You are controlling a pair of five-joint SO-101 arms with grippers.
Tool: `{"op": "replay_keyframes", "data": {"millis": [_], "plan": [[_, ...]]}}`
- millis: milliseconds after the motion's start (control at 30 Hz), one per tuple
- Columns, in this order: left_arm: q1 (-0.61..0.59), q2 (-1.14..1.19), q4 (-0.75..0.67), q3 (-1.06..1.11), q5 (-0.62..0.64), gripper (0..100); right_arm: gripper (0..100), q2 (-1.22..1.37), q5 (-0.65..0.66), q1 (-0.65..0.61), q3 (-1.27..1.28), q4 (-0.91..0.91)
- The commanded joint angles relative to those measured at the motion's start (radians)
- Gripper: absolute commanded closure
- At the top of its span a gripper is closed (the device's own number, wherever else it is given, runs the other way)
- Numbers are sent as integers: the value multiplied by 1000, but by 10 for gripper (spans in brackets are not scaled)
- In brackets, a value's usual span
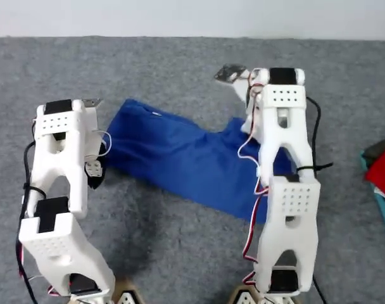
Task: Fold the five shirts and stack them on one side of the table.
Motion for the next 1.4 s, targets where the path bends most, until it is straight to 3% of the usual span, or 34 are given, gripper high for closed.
{"op": "replay_keyframes", "data": {"millis": [0, 267, 500, 733, 933, 1067, 1233, 1367], "plan": [[6, -55, 29, -4, 9, 985, 989, -219, 40, -58, 226, 41], [6, -55, 29, -2, 9, 985, 966, -352, 21, -185, 631, -51], [5, -64, 3, 58, 9, 985, 750, -354, 21, -194, 652, 7], [8, -64, -2, 54, 9, 985, 731, -366, 38, -213, 658, 41], [8, -54, -66, -205, 17, 981, 731, -541, 37, -168, 652, 38], [20, 3, -144, -331, 57, 895, 732, -731, 18, -200, 658, 39], [26, 199, -140, -498, 203, 810, 732, -932, -2, -239, 663, 42], [29, 407, -89, -665, 224, 801, 732, -1029, -14, -165, 789, 42]]}}
